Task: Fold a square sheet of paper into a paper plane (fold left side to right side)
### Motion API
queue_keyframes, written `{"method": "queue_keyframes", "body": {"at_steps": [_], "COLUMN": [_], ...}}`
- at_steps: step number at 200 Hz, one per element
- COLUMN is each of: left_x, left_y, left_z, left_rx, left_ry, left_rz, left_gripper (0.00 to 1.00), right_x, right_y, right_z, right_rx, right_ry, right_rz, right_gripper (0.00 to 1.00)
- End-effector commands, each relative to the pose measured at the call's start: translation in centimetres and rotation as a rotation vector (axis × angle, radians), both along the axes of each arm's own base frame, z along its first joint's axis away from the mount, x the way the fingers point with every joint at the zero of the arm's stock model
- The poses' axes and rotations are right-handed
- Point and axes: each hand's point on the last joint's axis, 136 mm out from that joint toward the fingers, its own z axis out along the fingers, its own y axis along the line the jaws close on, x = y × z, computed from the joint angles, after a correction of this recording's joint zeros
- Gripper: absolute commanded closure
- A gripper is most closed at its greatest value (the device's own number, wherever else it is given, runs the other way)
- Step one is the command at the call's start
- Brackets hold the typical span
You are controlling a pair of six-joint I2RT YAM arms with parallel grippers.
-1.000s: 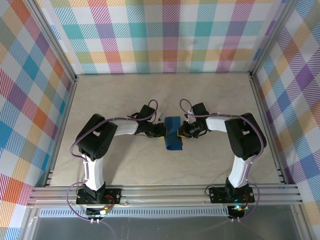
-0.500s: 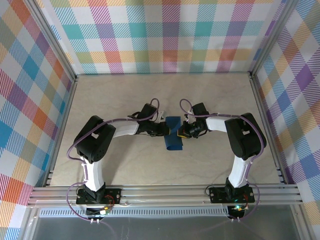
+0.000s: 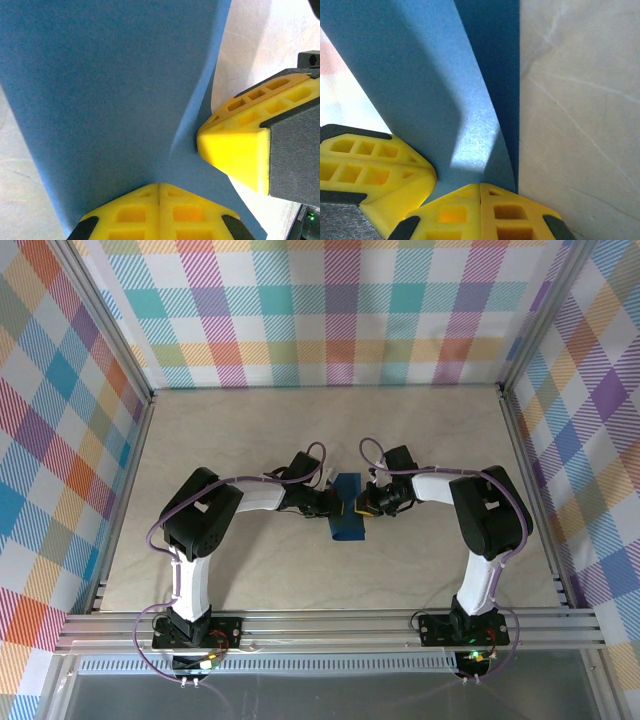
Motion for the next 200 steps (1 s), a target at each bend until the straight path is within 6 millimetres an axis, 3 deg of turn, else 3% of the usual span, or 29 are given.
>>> {"method": "queue_keyframes", "body": {"at_steps": [1, 57, 91, 155, 200], "left_x": [-0.7, -1.0, -1.1, -1.2, -1.2], "left_y": [0.5, 0.7, 0.7, 0.6, 0.4], "left_z": [-1.5, -2.0, -2.1, -2.0, -1.9], "left_rx": [0.040, 0.058, 0.067, 0.068, 0.064], "left_ry": [0.026, 0.030, 0.031, 0.029, 0.028], "left_rz": [0.001, -0.003, -0.009, -0.016, -0.022], "left_gripper": [1.00, 1.00, 1.00, 1.00, 1.00], "right_x": [-2.0, 0.4, 1.9, 4.3, 4.8], "right_y": [-1.9, 1.0, 2.3, 4.4, 4.9], "right_z": [-3.3, 2.6, 4.6, 4.3, 2.3], "right_rx": [-0.119, 0.082, 0.148, 0.183, 0.161], "right_ry": [0.085, -0.047, -0.095, -0.100, -0.066], "right_rz": [-0.016, 0.002, 0.011, 0.025, 0.025], "right_gripper": [1.00, 1.00, 1.00, 1.00, 1.00]}}
